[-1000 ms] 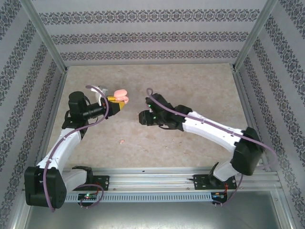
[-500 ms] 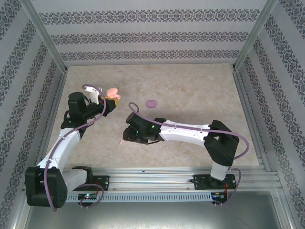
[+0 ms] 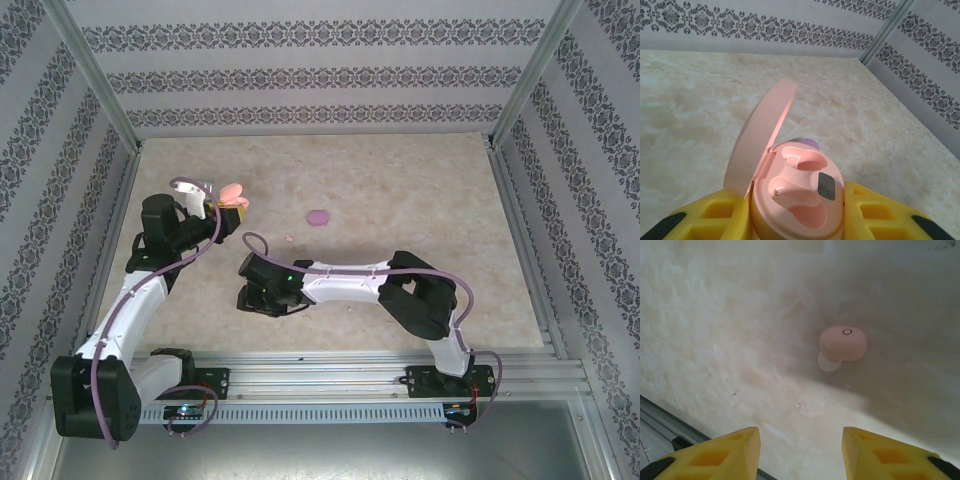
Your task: Insert the wireless bluetooth earbuds into the charging case
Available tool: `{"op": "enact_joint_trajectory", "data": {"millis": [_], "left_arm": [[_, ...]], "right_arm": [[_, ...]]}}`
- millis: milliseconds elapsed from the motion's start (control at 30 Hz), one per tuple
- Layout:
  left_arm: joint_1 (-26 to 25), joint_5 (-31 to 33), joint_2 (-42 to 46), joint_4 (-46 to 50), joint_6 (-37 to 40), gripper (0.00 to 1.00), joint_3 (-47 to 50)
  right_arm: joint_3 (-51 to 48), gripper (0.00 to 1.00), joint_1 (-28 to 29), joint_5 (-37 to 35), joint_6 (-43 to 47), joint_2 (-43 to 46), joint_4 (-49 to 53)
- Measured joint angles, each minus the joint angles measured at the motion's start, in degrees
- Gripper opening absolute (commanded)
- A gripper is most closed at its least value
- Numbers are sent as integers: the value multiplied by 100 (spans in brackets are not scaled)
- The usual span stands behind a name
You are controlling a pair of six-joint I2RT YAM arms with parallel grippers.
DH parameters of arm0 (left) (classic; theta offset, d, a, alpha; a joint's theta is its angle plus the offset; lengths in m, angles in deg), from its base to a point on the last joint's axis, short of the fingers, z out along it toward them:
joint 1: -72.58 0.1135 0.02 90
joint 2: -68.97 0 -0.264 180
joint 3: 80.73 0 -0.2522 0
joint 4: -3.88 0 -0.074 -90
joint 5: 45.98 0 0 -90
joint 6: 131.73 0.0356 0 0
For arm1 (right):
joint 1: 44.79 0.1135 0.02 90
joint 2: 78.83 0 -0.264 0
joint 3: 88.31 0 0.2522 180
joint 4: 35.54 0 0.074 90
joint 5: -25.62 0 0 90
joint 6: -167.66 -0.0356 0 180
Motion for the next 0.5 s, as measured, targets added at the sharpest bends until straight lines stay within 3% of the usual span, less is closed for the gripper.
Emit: {"op": "enact_joint_trajectory", "data": {"millis": [500], "left_arm": [[-2,85,160,146,87,32,162]], "right_arm": [[647,44,-376,-50,461,-334,612]]}}
